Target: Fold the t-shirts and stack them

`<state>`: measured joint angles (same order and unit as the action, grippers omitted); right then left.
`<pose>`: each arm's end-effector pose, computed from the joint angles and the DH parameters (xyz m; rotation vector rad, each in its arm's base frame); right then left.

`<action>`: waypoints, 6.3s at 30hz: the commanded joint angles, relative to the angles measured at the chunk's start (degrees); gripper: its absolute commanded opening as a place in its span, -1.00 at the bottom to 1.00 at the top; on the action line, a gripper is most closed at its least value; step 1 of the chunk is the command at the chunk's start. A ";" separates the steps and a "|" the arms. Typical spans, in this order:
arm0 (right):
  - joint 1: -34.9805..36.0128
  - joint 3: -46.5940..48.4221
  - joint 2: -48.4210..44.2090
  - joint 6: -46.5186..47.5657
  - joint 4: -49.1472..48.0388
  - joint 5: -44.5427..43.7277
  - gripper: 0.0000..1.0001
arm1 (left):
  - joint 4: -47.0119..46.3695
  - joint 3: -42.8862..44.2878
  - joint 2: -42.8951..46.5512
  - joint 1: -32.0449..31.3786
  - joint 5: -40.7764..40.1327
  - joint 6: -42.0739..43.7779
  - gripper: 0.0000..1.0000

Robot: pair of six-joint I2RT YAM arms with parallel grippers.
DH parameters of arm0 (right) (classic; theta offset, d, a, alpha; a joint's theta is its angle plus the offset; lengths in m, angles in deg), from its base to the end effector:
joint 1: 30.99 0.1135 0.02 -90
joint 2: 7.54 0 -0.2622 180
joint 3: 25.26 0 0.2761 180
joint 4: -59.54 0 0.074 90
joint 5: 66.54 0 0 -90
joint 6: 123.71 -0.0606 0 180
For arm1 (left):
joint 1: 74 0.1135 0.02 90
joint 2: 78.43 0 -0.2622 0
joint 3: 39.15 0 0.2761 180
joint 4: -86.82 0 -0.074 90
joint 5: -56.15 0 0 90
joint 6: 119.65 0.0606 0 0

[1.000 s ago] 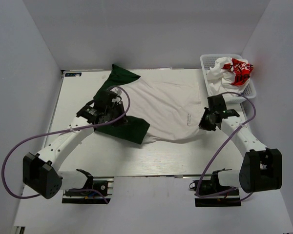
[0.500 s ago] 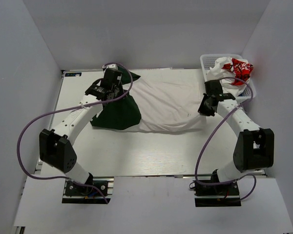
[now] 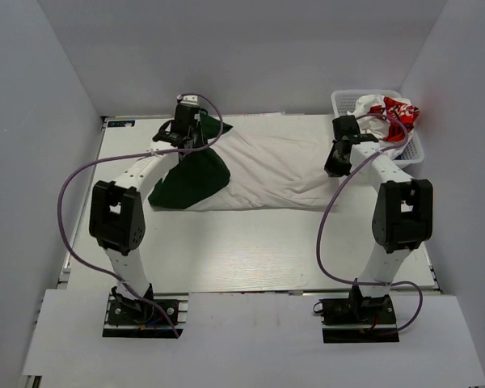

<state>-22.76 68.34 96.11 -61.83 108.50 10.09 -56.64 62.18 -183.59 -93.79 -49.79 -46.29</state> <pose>0.4199 0.0466 0.2061 0.5235 2.5043 -0.0636 0.4430 -0.1417 0.2625 -0.0833 2.2417 -0.0258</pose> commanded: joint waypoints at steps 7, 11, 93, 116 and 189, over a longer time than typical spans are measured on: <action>-0.06 9.12 2.96 4.81 -1.07 2.37 0.38 | -1.17 14.83 -14.09 3.26 -4.00 9.00 1.00; 1.26 6.75 -1.43 7.81 -3.88 6.24 0.81 | 0.45 16.96 -13.15 4.32 -2.61 5.58 1.00; -9.72 -13.12 -15.78 10.45 2.53 18.03 -0.95 | -1.49 -23.65 -1.62 14.61 7.24 -8.05 1.00; -3.41 -11.19 -16.56 14.23 -0.80 26.18 0.79 | 0.01 -24.17 0.49 15.13 10.93 -8.05 1.00; 2.40 -3.07 -4.59 9.40 -8.35 11.40 0.81 | -0.08 -24.70 2.33 15.13 8.91 -12.98 1.00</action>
<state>-22.43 67.73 97.69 -54.12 103.34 15.60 -59.94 38.37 -182.94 -79.10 -41.92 -57.66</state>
